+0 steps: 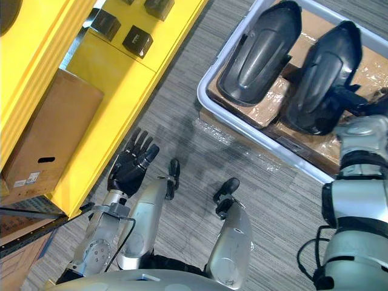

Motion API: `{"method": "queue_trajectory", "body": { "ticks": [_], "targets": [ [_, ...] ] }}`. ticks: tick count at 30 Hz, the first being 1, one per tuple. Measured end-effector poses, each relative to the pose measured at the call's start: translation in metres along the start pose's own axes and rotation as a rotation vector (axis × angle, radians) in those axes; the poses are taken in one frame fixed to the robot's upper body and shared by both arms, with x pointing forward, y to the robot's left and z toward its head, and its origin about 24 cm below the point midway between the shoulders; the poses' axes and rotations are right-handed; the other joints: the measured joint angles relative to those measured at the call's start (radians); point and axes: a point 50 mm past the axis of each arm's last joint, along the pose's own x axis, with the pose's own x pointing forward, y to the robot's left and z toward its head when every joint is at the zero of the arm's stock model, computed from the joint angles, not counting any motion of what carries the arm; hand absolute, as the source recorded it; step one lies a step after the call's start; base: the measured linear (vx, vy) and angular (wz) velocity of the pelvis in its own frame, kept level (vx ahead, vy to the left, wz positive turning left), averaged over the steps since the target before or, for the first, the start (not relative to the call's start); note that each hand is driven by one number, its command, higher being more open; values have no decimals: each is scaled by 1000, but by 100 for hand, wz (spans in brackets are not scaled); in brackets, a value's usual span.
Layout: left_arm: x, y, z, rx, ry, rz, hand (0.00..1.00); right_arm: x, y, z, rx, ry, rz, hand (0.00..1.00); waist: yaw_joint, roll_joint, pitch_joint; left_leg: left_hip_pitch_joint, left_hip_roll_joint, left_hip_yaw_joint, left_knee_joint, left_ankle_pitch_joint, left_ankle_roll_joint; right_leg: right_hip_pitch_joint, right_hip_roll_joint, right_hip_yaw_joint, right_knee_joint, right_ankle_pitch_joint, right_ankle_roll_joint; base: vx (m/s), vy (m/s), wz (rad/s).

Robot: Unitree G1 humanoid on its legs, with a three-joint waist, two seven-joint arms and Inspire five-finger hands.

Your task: Walk over and take three plastic housings, then place them on the shelf

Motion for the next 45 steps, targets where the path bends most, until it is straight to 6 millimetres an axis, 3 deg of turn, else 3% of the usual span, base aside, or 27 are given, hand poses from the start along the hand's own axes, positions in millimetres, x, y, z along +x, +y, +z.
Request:
{"method": "queue_trajectory", "body": {
  "ticks": [4, 8, 12, 17, 23, 26, 30, 35, 38, 42, 45],
  "targets": [
    [-1, 2, 3, 8, -24, 2, 100, 2, -7, 2, -136, -30, -28, 0, -1, 3, 0, -1, 5, -6, -3, 3, -6, 0, 6, -6, 0, -3, -6, -2, -2, 1],
    [-1, 1, 4, 3, -34, -17, 100, 1, -1, 4, -188, -25, 18, 0, 1, 5, 0, 1, 15, -8, -4, 9, -13, 2, 15, -9, 1, -4, -7, 15, -19, -1],
    [-4, 6, 8, 8, -49, -1, 100, -6, 17, 17, -220, -87, 87, 0, -4, 6, 0, 40, 22, -7, -8, 9, -14, 35, 23, -5, 2, -12, -9, 24, -22, -4],
    [-9, 1, 30, 26, -129, -37, 100, -13, 30, 13, -307, -155, 116, 0, -7, -3, 4, 114, 24, -12, -52, 13, -28, 102, 33, -18, -17, -25, -10, -4, -27, 4],
    [-16, -1, 53, 123, -197, -60, 100, -44, 73, 13, -280, -300, 220, 0, -38, -73, 24, 256, 28, -3, -166, 46, -53, 220, 61, -25, -86, -19, -6, 38, -37, 1],
    [-15, -11, 58, 188, -202, -104, 100, -59, 83, 17, -263, -372, 233, 0, -44, -92, 21, 341, 23, 16, -233, 63, -60, 278, 66, -18, -112, -15, -2, 91, -33, -8],
    [-5, -28, 69, 243, -196, -200, 100, -82, 94, 31, -236, -489, 236, 0, -70, -129, -13, 459, 19, 72, -334, 81, -63, 349, 83, 10, -180, 1, 20, 89, -1, -26],
    [16, -32, 53, 198, -3, -278, 100, -91, 100, 27, -275, -526, 223, 0, -108, -152, -136, 558, 6, 135, -420, 88, -61, 419, 101, 50, -286, 40, 47, 128, 44, -30],
    [37, -14, 32, 49, 173, -228, 100, -98, 102, 36, -304, -619, 202, 0, -132, -164, -219, 616, 4, 185, -459, 89, -60, 472, 123, 82, -379, 78, 54, 105, 23, -36],
    [52, 10, 27, -8, 273, -137, 100, -113, 97, 60, -257, -793, 138, 0, -174, -171, -230, 665, 8, 212, -476, 89, -60, 512, 137, 106, -413, 91, 54, 49, -10, -24],
    [64, 18, 32, -19, 308, -103, 100, -123, 95, 71, -235, -909, 112, 0, -183, -172, -254, 671, 12, 223, -481, 89, -60, 519, 149, 118, -445, 108, 50, 8, -23, -20]
  ]
}}
